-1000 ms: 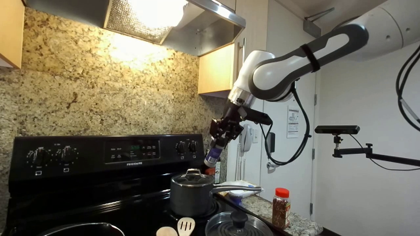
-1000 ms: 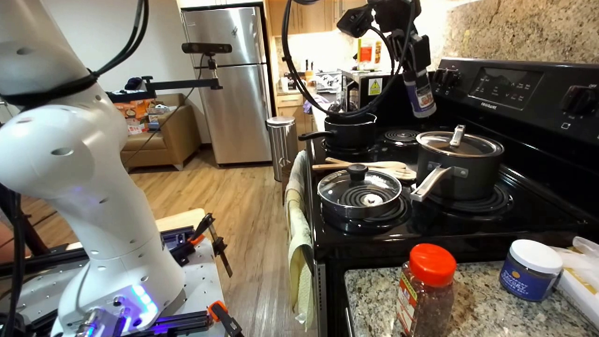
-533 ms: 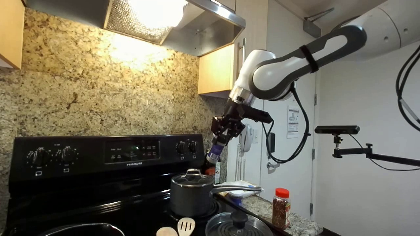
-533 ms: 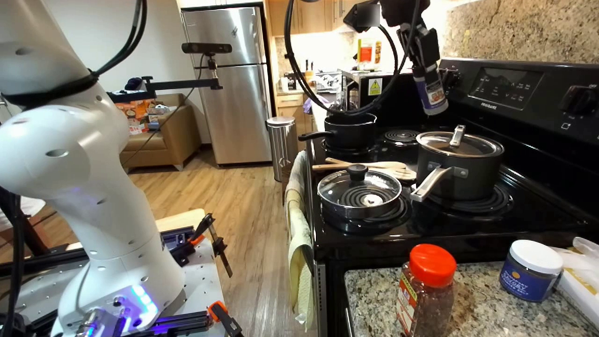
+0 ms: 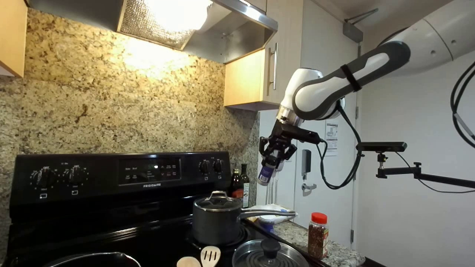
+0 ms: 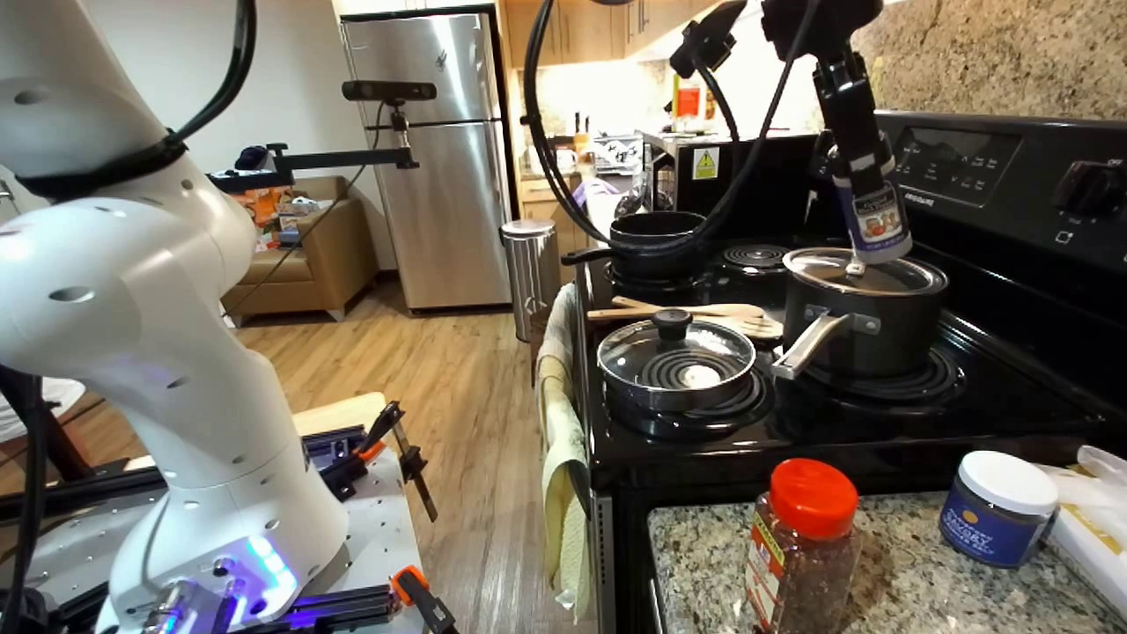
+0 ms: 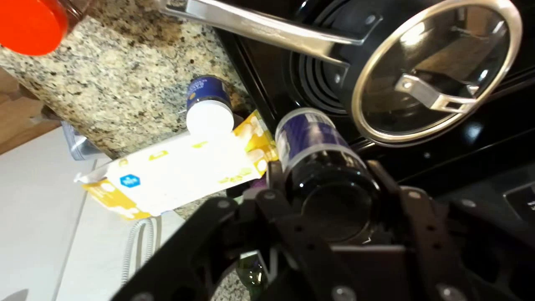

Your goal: Move the bottle on the stovetop to the counter on the right

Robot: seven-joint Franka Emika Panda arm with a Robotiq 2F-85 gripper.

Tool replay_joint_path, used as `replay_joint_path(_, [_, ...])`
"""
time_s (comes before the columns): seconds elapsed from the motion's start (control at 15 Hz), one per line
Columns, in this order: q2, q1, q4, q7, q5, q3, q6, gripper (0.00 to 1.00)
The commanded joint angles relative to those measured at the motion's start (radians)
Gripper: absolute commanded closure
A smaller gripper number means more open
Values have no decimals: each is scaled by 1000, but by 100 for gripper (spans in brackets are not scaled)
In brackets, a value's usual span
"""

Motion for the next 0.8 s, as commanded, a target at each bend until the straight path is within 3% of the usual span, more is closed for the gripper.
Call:
replay_joint_path(0.0, [-3, -14, -12, 12, -7, 2, 9, 50])
replay_joint_path(0.27, [-23, -24, -33, 53, -31, 5, 19, 50])
replay_joint_path(0.33, [-24, -24, -33, 54, -31, 6, 19, 75])
replay_joint_path(0.4, [-19, -33, -21, 77, -55, 9, 1, 75])
replay_joint_path(0.73, [-63, -86, -58, 115, 85, -82, -27, 75])
